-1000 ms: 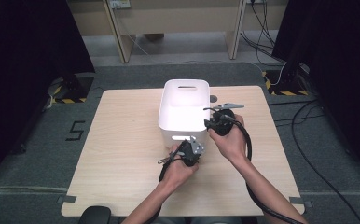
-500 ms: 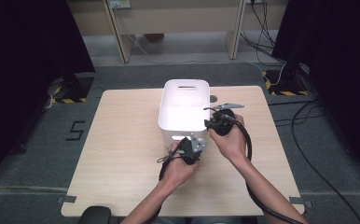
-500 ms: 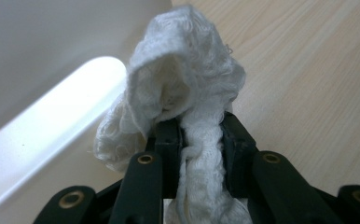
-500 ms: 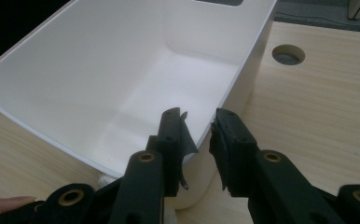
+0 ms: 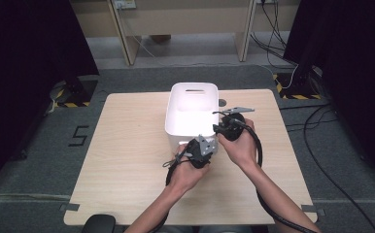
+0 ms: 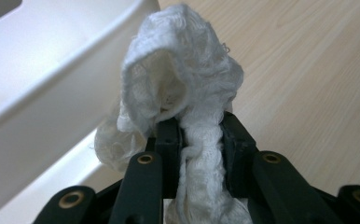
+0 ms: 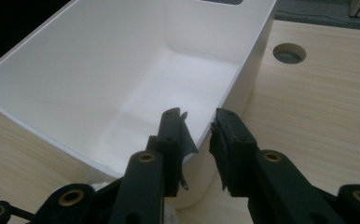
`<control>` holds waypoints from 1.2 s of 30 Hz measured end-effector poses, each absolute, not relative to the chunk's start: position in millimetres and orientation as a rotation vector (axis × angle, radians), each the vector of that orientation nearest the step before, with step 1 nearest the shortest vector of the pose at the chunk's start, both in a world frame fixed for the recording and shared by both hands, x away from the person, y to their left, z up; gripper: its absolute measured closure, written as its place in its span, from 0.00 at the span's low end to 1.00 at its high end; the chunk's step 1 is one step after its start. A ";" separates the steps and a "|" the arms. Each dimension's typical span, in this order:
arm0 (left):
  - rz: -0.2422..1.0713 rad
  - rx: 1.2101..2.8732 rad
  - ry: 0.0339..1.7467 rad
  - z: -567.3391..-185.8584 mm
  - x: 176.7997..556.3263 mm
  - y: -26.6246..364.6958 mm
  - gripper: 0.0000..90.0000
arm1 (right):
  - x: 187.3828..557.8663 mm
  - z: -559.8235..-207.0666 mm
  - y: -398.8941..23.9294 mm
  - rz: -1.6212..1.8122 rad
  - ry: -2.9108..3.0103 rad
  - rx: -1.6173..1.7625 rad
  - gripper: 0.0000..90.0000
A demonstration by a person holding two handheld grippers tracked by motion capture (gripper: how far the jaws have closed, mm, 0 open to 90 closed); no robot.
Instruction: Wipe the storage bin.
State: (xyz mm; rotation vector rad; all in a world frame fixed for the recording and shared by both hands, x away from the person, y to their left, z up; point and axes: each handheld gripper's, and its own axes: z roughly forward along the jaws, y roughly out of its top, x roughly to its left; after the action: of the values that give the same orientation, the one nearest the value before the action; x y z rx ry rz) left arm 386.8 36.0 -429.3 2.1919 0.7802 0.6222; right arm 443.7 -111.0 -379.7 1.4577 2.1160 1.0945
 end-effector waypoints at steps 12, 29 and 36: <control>0.635 2.192 0.755 -420.4 387.5 30.3 0.80 | 444.9 -379.4 -111.4 1.101 2.121 1.466 0.81; 0.634 2.195 0.745 -422.8 390.9 22.9 0.80 | 445.3 -379.5 -111.8 1.105 2.123 1.463 0.81; 0.625 2.198 0.754 -436.5 393.5 20.2 0.80 | 445.2 -379.6 -112.0 1.108 2.122 1.460 0.81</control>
State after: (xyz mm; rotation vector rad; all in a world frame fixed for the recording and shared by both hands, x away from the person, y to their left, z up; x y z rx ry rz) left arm 393.5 20.2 -436.5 2.1981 0.7535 0.6255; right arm 445.2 -112.0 -379.6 1.4602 2.1222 1.1080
